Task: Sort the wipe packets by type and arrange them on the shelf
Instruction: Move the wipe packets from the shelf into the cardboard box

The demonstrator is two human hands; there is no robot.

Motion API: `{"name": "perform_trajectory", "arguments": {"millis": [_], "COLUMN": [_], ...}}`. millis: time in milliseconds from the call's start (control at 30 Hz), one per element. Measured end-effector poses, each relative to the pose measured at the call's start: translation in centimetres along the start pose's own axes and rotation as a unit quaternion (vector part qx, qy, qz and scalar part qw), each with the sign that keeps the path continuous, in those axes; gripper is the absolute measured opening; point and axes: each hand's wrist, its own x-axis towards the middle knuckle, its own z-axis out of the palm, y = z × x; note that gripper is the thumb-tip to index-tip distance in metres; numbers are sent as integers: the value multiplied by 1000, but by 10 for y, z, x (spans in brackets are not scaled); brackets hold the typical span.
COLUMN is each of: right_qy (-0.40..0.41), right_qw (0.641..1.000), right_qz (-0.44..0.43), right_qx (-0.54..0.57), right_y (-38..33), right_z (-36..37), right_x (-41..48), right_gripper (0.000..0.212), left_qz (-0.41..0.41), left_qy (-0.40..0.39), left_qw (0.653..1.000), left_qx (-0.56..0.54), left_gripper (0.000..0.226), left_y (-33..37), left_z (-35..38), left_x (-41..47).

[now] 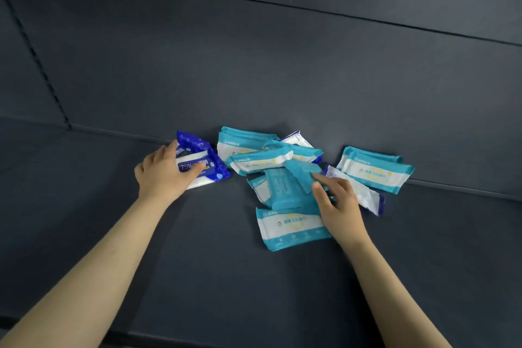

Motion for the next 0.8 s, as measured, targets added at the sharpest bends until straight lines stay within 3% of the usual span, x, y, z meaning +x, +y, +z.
{"name": "perform_trajectory", "arguments": {"millis": [233, 367, 467, 600, 800], "right_qy": [-47, -3, -49, -70, -70], "right_qw": [999, 994, 994, 985, 985], "right_qz": [-24, -56, -27, -32, -9], "right_qx": [9, -95, -99, -153, -156], "right_y": [-24, -29, -39, -48, -64], "right_z": [4, 10, 11, 14, 39], "right_x": [-16, -25, -28, -36, -40], "right_gripper": [22, 20, 19, 23, 35], "left_qz": [40, 50, 93, 103, 90], "left_qy": [-97, -168, -201, -186, -225], "left_qw": [994, 983, 971, 975, 970], "left_qx": [26, -59, -94, -57, 26], "left_gripper": [75, 50, 39, 42, 47], "left_y": [-8, -24, -37, -48, -46], "left_z": [-13, -27, -36, -47, -54], "left_x": [13, 22, 25, 25, 25]}}
